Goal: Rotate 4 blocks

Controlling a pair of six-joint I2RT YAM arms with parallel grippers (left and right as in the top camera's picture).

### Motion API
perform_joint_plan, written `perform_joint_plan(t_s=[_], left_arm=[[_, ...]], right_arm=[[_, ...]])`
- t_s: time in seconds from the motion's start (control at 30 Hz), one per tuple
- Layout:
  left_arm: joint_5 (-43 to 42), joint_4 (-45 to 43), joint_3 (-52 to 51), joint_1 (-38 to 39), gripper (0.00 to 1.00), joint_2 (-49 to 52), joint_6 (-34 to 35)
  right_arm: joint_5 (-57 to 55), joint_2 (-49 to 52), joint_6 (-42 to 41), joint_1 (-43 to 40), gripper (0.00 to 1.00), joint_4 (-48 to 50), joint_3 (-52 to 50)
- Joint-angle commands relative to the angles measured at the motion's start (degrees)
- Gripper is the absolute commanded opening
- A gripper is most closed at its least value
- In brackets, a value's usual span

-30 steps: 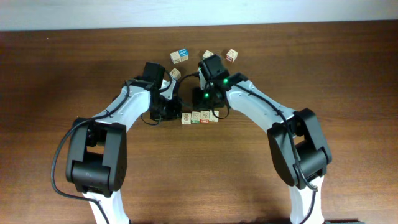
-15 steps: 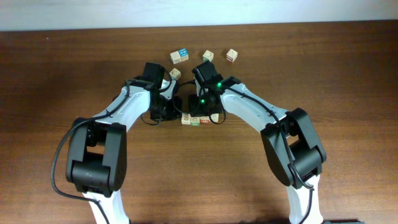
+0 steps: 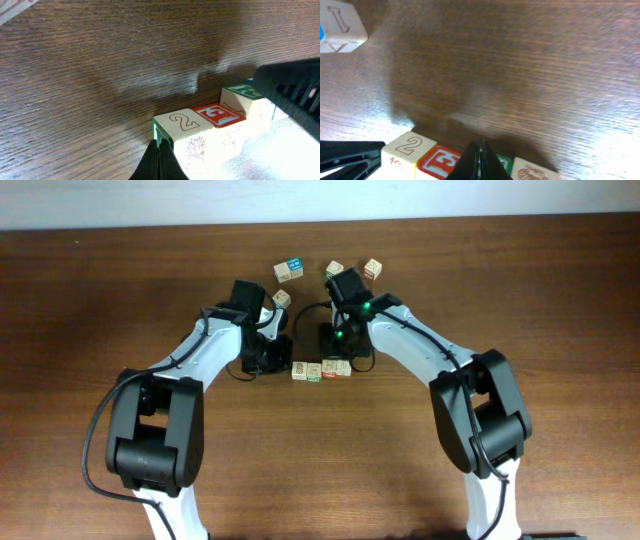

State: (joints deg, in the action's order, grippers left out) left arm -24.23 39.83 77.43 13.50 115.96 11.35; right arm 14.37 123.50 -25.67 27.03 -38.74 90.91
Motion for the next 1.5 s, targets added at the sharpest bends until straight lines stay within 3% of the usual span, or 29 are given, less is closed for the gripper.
perform_joint_plan(t_s=[0.0,0.8,0.9,1.1,1.3,1.47], left_arm=[[-0.9,0.09,0.57,0.13,0.0,0.72,-1.16],[-0.9,0.11,0.57,0.13,0.0,0.72,-1.14],[-0.9,0.11,0.57,0.13,0.0,0.72,-1.14],[-0.87,0.09,0.57,0.13,0.0,0.72,-1.16],[-0.87,0.09,0.57,0.13,0.0,0.72,-1.16],[-0.87,0.09,0.57,0.13,0.0,0.72,-1.16]], right_arm=[[-0.72,0.74,-0.79,1.01,0.05,-0.52,0.26],[0.35,0.74,-0.81,1.09,0.05,-2.21,0.28],[0.37,0.52,-0.79,-1.38,0.1,-1.64,2.08],[-0.76,0.63,-0.79,-4.44,0.11,-2.6,2.21],[-1.57,0.74,-0.81,-2.97,0.04,-4.42,1.18],[-1.57,0.74,-0.81,-2.58,0.04,-6.29,1.11]])
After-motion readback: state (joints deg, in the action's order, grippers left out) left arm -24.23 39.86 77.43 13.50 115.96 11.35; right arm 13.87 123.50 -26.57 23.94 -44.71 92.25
